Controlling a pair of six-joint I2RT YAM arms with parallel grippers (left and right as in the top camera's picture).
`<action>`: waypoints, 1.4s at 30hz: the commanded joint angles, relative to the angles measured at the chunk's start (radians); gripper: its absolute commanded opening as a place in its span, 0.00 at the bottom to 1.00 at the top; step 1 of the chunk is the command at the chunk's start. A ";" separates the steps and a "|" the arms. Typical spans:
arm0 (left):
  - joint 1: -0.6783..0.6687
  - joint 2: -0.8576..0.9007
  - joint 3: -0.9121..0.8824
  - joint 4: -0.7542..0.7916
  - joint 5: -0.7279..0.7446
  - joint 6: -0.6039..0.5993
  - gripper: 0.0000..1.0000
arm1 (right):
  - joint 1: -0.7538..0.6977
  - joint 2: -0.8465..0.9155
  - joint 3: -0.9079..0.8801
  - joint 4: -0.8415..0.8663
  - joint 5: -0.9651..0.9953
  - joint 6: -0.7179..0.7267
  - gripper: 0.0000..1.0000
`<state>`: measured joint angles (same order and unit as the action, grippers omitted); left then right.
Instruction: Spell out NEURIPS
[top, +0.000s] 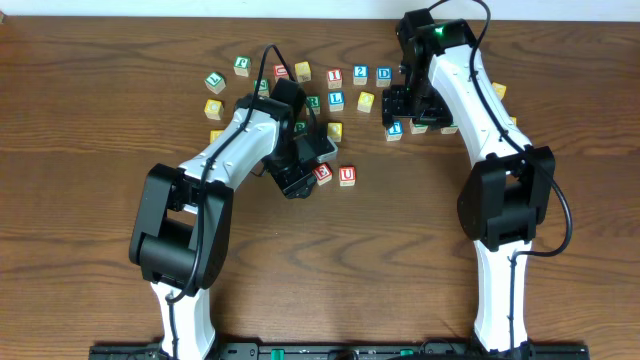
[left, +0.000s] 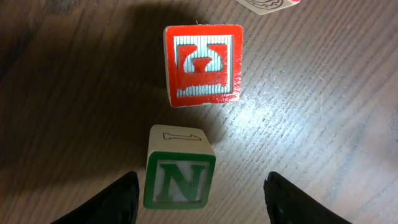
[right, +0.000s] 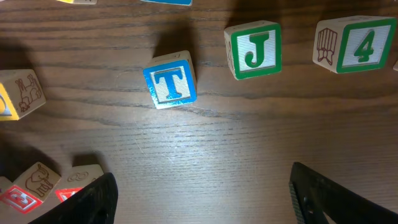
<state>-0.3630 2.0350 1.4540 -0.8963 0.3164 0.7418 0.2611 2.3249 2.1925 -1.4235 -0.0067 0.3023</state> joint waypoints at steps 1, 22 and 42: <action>-0.003 0.004 -0.024 0.012 0.013 0.016 0.63 | -0.006 -0.031 0.019 -0.002 0.008 -0.012 0.83; -0.003 0.004 -0.035 0.076 0.000 -0.438 0.31 | -0.005 -0.030 0.019 0.002 0.008 -0.012 0.85; -0.003 0.004 -0.035 0.068 -0.040 -0.980 0.31 | -0.005 -0.030 0.019 0.002 0.008 -0.011 0.84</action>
<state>-0.3630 2.0346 1.4307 -0.8150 0.3084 -0.1619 0.2611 2.3249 2.1925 -1.4208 -0.0071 0.3023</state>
